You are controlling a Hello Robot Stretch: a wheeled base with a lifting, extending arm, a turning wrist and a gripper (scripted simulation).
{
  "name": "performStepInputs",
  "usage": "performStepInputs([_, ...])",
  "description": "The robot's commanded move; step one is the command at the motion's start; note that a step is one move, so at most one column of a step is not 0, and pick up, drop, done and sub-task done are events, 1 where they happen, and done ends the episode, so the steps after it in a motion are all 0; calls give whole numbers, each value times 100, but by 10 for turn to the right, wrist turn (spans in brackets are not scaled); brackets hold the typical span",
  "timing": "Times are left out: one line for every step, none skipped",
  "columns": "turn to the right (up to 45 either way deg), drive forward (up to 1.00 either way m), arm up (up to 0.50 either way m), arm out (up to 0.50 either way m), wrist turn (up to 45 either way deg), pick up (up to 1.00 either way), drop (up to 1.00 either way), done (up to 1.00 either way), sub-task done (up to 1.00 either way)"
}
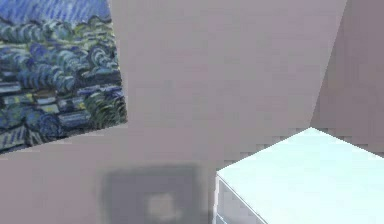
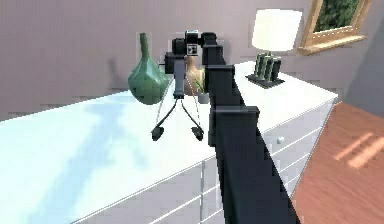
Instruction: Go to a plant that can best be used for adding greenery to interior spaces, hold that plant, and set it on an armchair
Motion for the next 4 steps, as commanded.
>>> performStepInputs([0, 0, 0, 0, 450, 0, 0, 0, 0])
performStepInputs([0, 0, 0, 0, 450, 0, 0, 0, 0])
performStepInputs([0, 0, 0, 0, 450, 0, 0, 0, 0])
performStepInputs([0, 0, 0, 0, 450, 0, 0, 0, 0])
